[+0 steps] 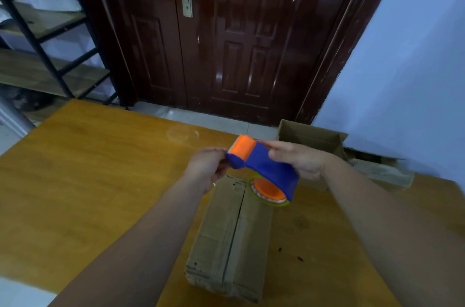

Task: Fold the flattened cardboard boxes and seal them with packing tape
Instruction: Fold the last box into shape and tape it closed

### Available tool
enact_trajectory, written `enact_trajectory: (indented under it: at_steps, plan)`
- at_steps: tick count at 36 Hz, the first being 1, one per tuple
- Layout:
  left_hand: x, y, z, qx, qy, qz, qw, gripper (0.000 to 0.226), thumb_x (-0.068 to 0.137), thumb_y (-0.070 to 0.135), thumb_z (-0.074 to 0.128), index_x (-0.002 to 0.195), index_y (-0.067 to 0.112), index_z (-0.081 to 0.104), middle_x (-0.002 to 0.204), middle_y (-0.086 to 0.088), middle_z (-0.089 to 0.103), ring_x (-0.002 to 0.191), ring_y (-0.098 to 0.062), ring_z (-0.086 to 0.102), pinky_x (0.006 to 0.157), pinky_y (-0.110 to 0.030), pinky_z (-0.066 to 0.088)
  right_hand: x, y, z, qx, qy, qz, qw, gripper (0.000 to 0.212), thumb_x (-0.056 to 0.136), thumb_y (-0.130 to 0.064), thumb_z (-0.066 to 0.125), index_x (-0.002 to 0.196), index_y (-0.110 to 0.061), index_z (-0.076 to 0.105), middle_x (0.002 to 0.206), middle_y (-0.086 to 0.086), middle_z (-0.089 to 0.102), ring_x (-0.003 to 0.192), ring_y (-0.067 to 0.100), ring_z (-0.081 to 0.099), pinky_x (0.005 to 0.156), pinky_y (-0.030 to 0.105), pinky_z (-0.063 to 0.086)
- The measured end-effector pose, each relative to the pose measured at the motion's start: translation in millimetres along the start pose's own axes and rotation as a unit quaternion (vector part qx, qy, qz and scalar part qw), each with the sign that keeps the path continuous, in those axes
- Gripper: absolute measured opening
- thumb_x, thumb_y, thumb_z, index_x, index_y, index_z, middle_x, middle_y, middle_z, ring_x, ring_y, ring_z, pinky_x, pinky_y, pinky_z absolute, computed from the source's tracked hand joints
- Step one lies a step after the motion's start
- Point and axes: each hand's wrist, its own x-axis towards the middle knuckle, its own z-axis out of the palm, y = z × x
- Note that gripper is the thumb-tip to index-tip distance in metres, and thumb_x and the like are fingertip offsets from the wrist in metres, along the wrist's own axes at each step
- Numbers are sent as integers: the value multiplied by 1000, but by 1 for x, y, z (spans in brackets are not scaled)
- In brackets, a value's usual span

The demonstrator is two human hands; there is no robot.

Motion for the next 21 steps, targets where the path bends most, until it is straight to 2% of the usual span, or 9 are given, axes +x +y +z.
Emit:
enact_trajectory:
  at_steps: [3, 5, 7, 9, 11, 14, 16, 19, 21]
  plan:
    - [4, -3, -4, 16, -2, -2, 1000, 18, 92, 2, 52, 82, 10, 64, 69, -6, 63, 59, -12, 59, 43, -18, 41, 1, 2, 0, -30, -7, 27, 999, 104, 58, -32, 88, 145, -36, 31, 129, 2, 59, 112, 24, 62, 83, 38, 56]
    - [6, -7, -5, 22, -5, -5, 1000, 16, 93, 3, 53, 83, 11, 64, 72, -6, 66, 64, -13, 62, 43, -17, 41, 0, 3, 2, -58, 13, 27, 998, 104, 62, -23, 82, 148, -38, 24, 128, 0, 57, 110, 22, 62, 82, 36, 56]
    - [9, -11, -6, 15, -1, -9, 1000, 14, 93, 4, 53, 85, 9, 63, 72, -7, 65, 63, -13, 62, 41, -16, 41, -1, 3, 5, -95, 42, 19, 994, 106, 62, -31, 82, 147, -43, 21, 124, -5, 52, 111, 18, 58, 77, 29, 55]
    - [12, -12, -6, 2, 6, -11, 1000, 15, 94, 4, 53, 83, 9, 63, 69, -7, 65, 57, -11, 63, 40, -16, 43, -3, 3, 8, -139, 87, -1, 986, 99, 67, -42, 78, 145, -48, 16, 125, -8, 46, 121, 19, 48, 73, 22, 48]
    - [15, -15, -7, 4, 3, -7, 1000, 14, 94, 5, 54, 83, 9, 63, 69, -7, 65, 54, -9, 64, 43, -16, 45, -5, 7, 10, -181, 138, -42, 973, 95, 75, -48, 74, 145, -52, 9, 135, 1, 42, 128, 22, 42, 79, 25, 44]
    - [17, -19, -8, 50, 7, 27, 998, 11, 93, 6, 56, 86, 8, 65, 70, -7, 67, 56, -10, 64, 51, -20, 48, -7, 14, 19, -302, 174, -100, 932, 115, 63, -64, 76, 144, -55, -5, 131, 3, 49, 111, 19, 54, 95, 38, 45]
    - [17, -21, -9, 85, 19, 63, 994, 12, 93, 4, 56, 86, 6, 66, 65, -6, 66, 52, -9, 64, 48, -18, 47, -4, 21, 23, -428, 192, -90, 878, 122, 58, -71, 74, 141, -57, -14, 125, 3, 45, 112, 20, 48, 104, 45, 32]
    - [19, -23, -11, 130, 34, 96, 986, 12, 93, 2, 55, 95, -1, 67, 64, -9, 64, 52, -9, 61, 45, -16, 44, 1, 31, 24, -500, 230, -88, 830, 114, 71, -61, 72, 143, -50, -16, 126, 4, 38, 114, 23, 43, 103, 44, 24]
    - [22, -24, -11, 178, 42, 120, 976, 15, 94, 4, 55, 99, -4, 67, 66, -11, 64, 53, -12, 59, 54, -24, 49, 2, 37, 25, -522, 247, -97, 811, 102, 79, -55, 66, 147, -44, -10, 130, 2, 39, 115, 23, 46, 102, 43, 25]
